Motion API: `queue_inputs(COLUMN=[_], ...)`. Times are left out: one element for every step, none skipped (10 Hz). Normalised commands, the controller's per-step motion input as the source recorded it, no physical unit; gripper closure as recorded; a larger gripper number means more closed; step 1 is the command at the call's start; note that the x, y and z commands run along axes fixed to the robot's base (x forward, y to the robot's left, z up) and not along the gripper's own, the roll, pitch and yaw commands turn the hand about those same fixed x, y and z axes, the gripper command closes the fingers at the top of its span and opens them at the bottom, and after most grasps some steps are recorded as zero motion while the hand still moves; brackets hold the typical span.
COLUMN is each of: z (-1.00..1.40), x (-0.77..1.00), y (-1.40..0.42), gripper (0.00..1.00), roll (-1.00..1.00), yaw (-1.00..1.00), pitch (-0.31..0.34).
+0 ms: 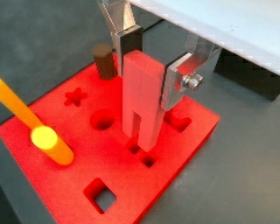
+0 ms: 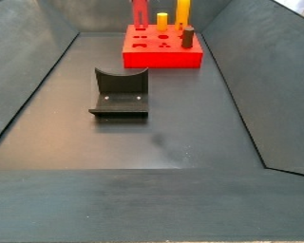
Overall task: Pick up the double-square object. Move up. Move to above the board. Insert the double-square object.
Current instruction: Insert the double-square object.
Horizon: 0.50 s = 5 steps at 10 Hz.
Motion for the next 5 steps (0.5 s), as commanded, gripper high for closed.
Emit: queue_inputs(z=[0.00, -0.39, -0.57, -0.67, -0.67], x=[0.00, -0.12, 0.00, 0.30, 0.35], y=[0.00, 0.00, -0.06, -0.07, -0.11], gripper=[1.00, 1.00, 1.00, 1.00, 1.00], roll=[0.03, 0.07, 0.08, 0.00, 0.00], yaw=[0.04, 0.04, 0.13, 0.19, 0.13], pitch=[0.013, -0.036, -0.027, -0.003, -0.017])
